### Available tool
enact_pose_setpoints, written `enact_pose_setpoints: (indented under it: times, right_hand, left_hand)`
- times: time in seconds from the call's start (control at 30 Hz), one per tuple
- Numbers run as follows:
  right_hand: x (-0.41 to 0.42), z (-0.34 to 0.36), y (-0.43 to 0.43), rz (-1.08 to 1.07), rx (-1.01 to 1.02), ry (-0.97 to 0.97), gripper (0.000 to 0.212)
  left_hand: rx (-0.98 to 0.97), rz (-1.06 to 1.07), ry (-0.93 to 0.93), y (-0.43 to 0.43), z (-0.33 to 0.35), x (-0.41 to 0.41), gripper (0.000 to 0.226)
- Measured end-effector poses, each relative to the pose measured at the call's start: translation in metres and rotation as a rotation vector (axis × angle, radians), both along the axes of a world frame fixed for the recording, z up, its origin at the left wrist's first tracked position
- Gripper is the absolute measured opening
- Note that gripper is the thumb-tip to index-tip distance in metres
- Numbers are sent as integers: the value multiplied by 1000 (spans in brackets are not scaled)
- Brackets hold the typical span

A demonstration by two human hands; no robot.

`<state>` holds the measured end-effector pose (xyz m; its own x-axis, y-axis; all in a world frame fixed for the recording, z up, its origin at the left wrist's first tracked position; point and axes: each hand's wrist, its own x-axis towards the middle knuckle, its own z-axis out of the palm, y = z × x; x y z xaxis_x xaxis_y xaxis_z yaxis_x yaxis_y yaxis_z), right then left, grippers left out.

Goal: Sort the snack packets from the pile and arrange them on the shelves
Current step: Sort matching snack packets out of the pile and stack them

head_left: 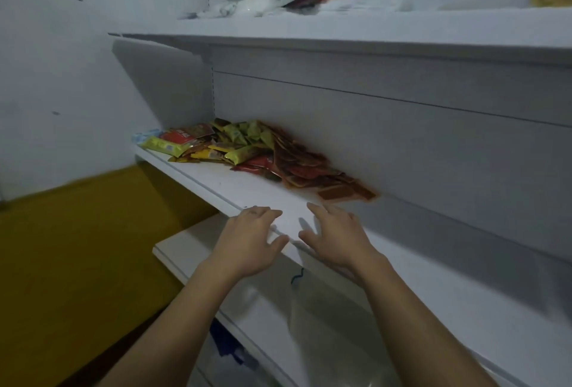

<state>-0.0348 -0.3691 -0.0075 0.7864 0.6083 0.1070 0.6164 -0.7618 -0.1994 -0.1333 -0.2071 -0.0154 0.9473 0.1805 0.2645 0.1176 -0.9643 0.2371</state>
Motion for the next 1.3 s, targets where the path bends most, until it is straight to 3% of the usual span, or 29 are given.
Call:
enact_pose_setpoints:
  times: [0.23,0.47,0.57,0.7,0.87,0.93,1.03,1.1,1.3]
  right_hand:
    - [107,2,39,-66,55,64,70]
    - [178,8,80,-86,178,-33,56]
    - [197,11,97,-88,169,-73,61]
    - [218,17,129,-112,201,-130,61]
    - [234,27,175,-127,383,-147,54]
    - [238,32,196,-135,321,-129,68]
    - [253,36,221,-192,27,-79,87]
    - [263,32,230,-252,-82,-51,77]
    - [271,27,241,-331,-96,-29,46]
  left_hand:
    - [69,-13,42,35,1,92,59]
    - [100,5,13,82,9,162,52]
    - [101,0,-11,104,9,180,48]
    - [122,-36,-107,137,16,209,48]
    - [148,-152,-221,185,17,246,53]
    - [140,-198,-275,204,17,257,44]
    - [151,-235,-353,227,22,274,42]
    - [159,-272,-367,236,25,282,44]
    - [147,-387,-387,248,24,298,47]
